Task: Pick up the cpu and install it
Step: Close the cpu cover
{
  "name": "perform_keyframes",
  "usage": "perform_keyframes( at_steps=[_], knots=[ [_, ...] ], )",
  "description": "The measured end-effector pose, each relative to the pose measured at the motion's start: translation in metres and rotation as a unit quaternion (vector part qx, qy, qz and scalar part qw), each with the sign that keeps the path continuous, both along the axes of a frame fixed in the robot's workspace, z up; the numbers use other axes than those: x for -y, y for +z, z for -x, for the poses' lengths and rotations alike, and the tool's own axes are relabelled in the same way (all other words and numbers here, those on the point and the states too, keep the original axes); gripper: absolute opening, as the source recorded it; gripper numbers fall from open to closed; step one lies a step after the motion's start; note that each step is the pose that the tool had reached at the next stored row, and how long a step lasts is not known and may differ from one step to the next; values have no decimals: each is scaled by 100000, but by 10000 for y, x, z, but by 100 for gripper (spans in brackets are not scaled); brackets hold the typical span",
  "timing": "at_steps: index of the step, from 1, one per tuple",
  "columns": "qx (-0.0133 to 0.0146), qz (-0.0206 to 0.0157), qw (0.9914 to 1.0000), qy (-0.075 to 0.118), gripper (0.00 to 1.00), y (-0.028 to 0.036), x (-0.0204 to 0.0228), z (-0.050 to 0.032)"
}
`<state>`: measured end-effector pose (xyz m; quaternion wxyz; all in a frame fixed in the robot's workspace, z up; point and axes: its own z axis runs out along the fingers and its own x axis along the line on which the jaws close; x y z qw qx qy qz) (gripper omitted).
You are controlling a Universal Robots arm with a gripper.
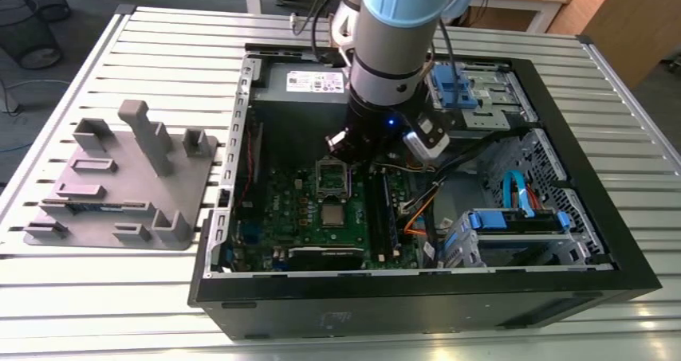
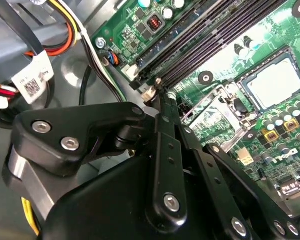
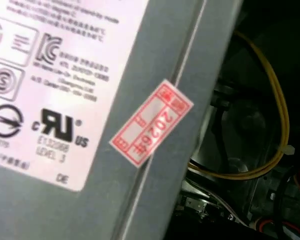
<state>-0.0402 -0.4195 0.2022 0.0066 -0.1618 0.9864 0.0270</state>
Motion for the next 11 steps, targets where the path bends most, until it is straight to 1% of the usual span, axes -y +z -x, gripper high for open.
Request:
perform_keyframes(
  at_steps=[3,7,9,11],
  knots=[
    [90,-14,100000,190,11,-10,-5,37],
    [151,-6,99999,456,11,-17,-7,46],
    [251,-19,99997,689,11,-16,-7,57],
    [355,-36,99995,923,11,-2,-7,65]
  ],
)
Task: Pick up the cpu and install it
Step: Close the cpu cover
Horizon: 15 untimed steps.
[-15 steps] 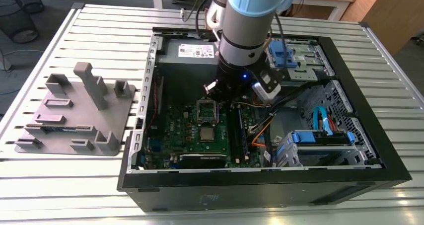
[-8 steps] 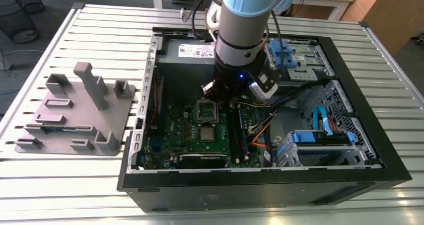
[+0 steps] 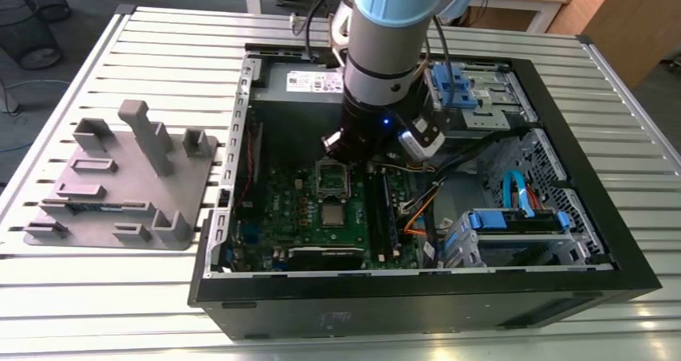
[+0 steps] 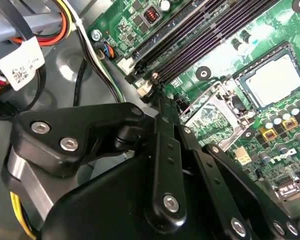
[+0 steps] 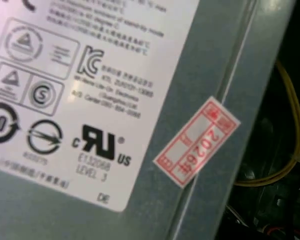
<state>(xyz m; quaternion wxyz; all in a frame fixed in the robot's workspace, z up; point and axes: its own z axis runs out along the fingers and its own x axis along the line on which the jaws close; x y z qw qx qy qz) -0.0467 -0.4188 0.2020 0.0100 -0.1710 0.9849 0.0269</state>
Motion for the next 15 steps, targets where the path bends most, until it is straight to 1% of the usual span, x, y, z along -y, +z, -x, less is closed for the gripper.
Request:
perform_keyframes(
  at_steps=[3,8,12,15],
  knots=[
    [57,24,100000,166,11,46,2,2],
    [62,26,100000,235,11,118,3,2],
    [63,25,100000,241,11,156,9,2],
    [70,13,100000,240,11,160,10,2]
  ],
)
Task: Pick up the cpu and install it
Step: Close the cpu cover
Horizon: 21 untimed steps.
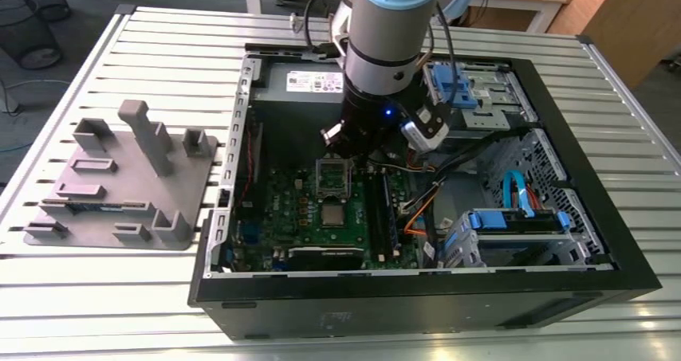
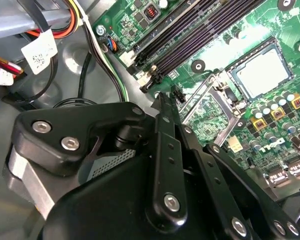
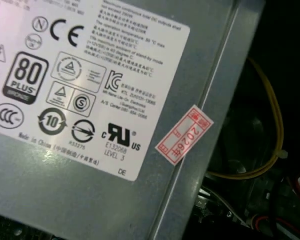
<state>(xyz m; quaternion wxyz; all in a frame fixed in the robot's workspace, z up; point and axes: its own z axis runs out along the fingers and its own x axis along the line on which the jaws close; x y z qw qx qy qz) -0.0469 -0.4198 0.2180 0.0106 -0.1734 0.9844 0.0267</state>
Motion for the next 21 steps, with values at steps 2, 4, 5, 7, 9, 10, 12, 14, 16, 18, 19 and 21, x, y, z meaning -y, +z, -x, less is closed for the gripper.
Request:
perform_keyframes(
  at_steps=[2,4,5,7,9,10,12,14,16,18,19,21],
  knots=[
    [-4,8,100000,2,11,1,1,0],
    [-1,5,99999,422,11,1,1,0],
    [-4,11,99994,1084,11,1,1,0],
    [-5,15,99966,2591,11,1,1,0],
    [-4,12,99919,4027,11,1,1,0],
    [-7,14,99892,4637,11,2,1,0],
    [-2,12,99871,5075,11,1,1,0],
    [-4,9,99871,5079,11,1,1,0],
    [-5,11,99868,5133,11,4,1,0],
    [-5,10,99862,5259,11,21,2,0],
    [-5,9,99858,5329,11,33,3,0],
    [-6,12,99851,5454,11,55,5,0]
  ],
)
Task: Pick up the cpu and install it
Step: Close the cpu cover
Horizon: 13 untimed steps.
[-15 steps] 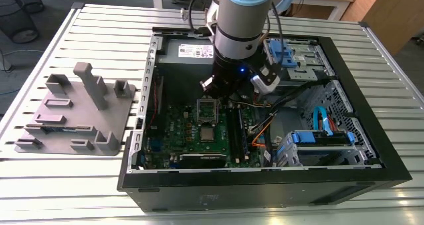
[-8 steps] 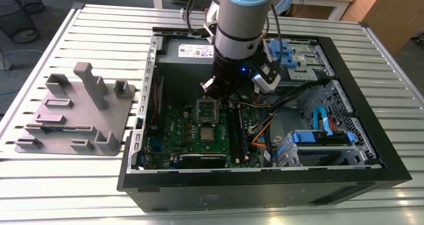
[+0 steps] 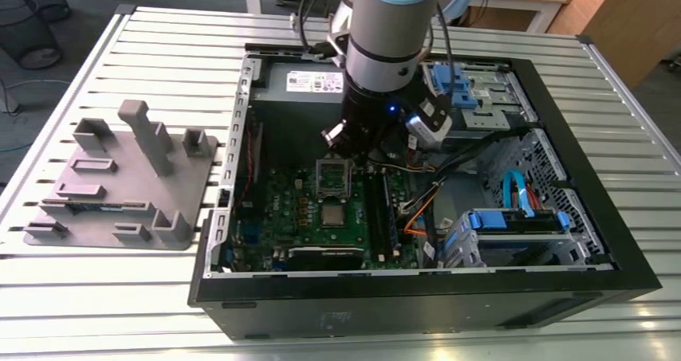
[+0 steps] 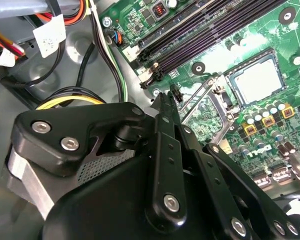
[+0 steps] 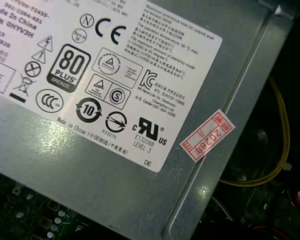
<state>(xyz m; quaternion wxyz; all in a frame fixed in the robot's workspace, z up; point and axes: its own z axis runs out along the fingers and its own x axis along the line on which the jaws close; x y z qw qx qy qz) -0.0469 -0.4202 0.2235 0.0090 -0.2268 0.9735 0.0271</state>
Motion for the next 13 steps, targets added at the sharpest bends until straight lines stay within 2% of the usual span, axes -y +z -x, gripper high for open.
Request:
perform_keyframes(
  at_steps=[8,13],
  knots=[
    [2,-6,100000,315,11,18,3,-1],
    [9,-14,99948,3229,11,6,3,-14]
  ],
)
